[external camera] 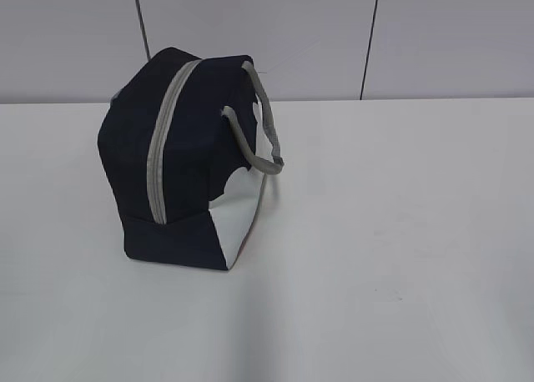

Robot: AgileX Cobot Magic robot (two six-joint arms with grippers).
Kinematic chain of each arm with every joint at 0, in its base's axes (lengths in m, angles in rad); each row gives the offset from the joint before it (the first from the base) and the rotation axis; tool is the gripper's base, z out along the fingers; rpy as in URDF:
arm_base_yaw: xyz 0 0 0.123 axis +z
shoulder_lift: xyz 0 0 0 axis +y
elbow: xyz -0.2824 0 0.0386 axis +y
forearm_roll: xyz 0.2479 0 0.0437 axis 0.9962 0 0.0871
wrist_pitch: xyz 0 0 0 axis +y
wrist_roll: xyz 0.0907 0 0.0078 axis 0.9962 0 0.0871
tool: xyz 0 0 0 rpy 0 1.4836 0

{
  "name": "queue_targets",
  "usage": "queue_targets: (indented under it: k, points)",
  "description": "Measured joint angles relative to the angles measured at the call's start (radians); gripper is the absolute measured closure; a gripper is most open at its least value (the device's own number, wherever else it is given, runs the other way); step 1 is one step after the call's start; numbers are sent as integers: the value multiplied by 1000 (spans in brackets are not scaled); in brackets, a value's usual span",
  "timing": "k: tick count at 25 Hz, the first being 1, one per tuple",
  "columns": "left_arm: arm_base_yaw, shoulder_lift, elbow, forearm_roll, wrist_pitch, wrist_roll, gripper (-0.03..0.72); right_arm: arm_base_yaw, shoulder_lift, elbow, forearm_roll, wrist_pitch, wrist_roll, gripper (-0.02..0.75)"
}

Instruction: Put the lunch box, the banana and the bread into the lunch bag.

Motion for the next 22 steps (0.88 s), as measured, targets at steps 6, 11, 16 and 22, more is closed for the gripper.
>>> queue_targets:
  k: [6,11,16,22]
  points:
    - [1,0,1,34,-2,0,453,0,0,0,0,0,0,259]
    - [1,0,1,34,-2,0,453,0,0,0,0,0,0,259]
    - [1,0,2,34,-2,0,453,0,0,0,0,0,0,259]
    - [1,0,2,34,-2,0,453,0,0,0,0,0,0,259]
